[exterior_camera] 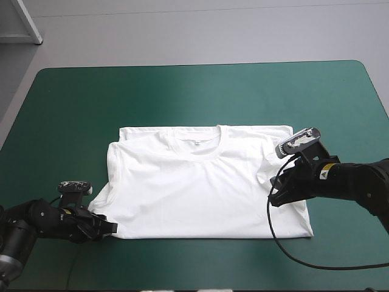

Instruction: Fold the cloth

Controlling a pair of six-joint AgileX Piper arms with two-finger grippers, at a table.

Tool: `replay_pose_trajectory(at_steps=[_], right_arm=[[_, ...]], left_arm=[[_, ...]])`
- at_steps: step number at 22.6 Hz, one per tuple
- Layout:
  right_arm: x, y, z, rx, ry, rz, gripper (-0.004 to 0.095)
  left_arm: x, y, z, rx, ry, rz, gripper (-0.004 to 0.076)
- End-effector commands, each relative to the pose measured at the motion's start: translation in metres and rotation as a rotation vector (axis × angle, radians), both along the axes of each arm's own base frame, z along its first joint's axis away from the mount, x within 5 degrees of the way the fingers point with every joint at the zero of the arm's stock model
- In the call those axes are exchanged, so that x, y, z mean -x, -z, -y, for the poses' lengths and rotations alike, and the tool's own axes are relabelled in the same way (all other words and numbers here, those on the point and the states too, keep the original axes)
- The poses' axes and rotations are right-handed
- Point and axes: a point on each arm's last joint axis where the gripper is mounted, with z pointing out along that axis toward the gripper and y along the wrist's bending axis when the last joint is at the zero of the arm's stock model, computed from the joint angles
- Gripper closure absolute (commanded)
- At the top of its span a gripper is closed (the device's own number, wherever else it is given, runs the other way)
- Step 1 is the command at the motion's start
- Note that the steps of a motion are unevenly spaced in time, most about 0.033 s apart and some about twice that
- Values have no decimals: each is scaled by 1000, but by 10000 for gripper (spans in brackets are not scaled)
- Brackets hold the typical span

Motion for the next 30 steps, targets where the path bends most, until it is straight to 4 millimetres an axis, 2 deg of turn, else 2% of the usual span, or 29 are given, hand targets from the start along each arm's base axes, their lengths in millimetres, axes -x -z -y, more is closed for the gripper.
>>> replay_pose_trajectory(at_steps=[1,6,8,9,10,11,12,16,18,19,21,26,30], right_arm=[[-1,-13,0,-47,12,74,517],[0,-11,1,-20,11,69,517],[1,-7,7,39,49,32,517],[1,0,12,91,78,5,517],[3,9,17,138,110,-27,517],[5,19,21,162,143,-59,517],[10,38,24,182,180,-116,517],[19,86,27,188,218,-214,509],[19,100,27,165,247,-213,442],[18,103,27,164,253,-207,396],[18,105,28,164,267,-196,365],[19,119,32,206,302,-217,378],[16,132,32,223,302,-247,437]], left_arm=[[-13,1,1,25,-21,-1,346],[-27,20,0,21,2,-96,364],[-27,22,0,13,39,-114,490],[-27,22,0,11,39,-108,622],[-27,22,0,7,45,-100,702],[-27,22,0,7,44,-100,705],[-27,22,0,7,47,-99,705],[-27,22,0,7,48,-101,705],[-27,22,0,7,48,-101,705],[-27,22,0,7,47,-100,705],[-27,22,0,7,47,-100,705],[-27,22,0,7,47,-100,705],[-28,22,0,6,46,-97,705]])
